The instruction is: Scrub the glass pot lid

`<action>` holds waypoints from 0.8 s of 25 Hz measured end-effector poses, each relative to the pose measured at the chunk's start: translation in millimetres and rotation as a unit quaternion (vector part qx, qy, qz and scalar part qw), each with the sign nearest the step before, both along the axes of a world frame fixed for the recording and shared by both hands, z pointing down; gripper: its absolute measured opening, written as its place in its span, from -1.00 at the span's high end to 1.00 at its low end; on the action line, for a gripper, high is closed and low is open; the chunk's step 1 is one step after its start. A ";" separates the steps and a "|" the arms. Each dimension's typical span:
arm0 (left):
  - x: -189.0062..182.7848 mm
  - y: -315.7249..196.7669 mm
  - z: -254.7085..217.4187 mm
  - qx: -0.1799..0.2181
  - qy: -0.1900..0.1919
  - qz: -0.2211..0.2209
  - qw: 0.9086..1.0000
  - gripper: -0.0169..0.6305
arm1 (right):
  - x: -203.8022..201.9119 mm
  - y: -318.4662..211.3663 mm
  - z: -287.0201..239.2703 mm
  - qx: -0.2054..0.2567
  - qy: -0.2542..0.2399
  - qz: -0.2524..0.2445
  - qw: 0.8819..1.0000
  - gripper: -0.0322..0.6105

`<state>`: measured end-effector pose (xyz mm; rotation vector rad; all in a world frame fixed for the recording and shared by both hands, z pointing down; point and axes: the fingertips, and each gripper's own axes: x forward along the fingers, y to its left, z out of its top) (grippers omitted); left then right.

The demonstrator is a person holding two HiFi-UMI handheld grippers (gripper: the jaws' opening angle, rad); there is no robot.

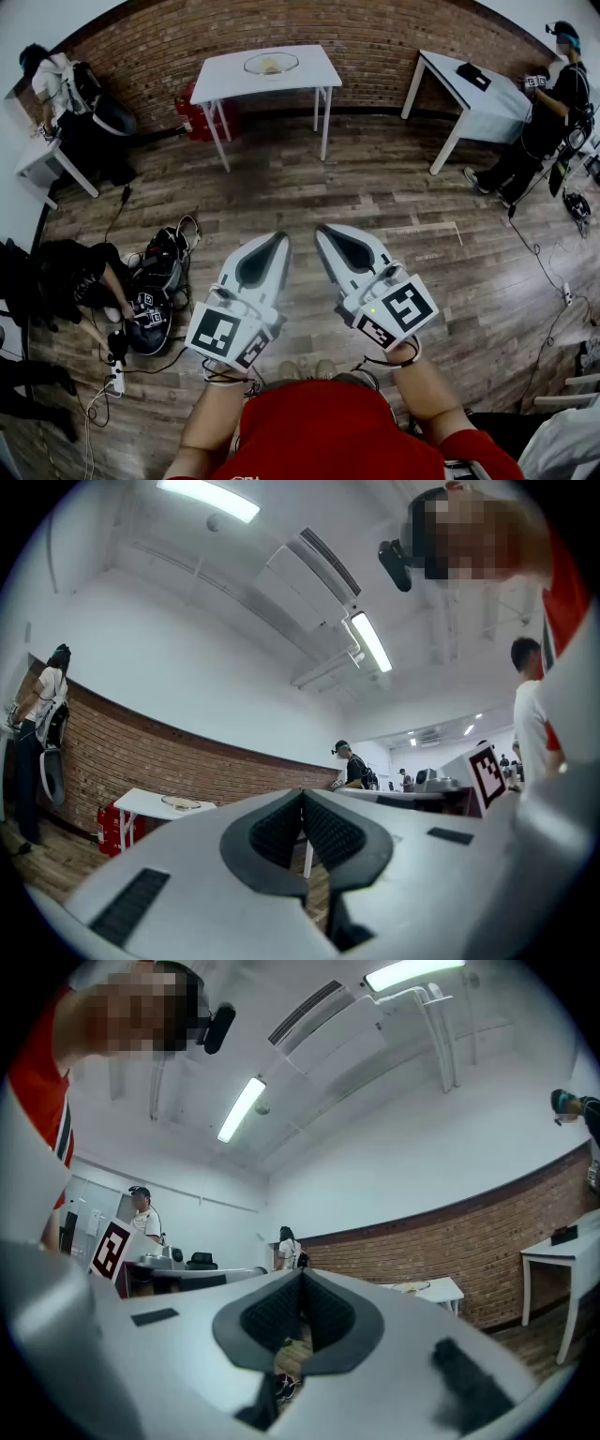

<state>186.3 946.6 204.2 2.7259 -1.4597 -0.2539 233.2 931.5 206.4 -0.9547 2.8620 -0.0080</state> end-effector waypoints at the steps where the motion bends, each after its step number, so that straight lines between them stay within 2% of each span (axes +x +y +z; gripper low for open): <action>1: -0.9 -1.1 1.0 0.000 0.000 0.000 1.000 0.89 | -0.8 -1.2 0.9 0.000 0.000 0.000 1.000 0.81; 9: -16.2 -11.9 3.6 0.001 0.005 0.001 1.000 0.89 | -15.4 -11.0 5.4 0.006 0.014 0.009 1.000 0.81; 15: -36.6 -25.7 4.8 0.002 0.009 0.001 1.000 0.89 | -25.9 -22.0 -1.6 0.002 -0.022 0.010 1.000 0.81; 20: -62.2 -33.8 7.9 0.007 0.010 0.004 1.000 0.89 | -40.1 -32.9 1.9 0.006 -0.011 0.029 1.000 0.81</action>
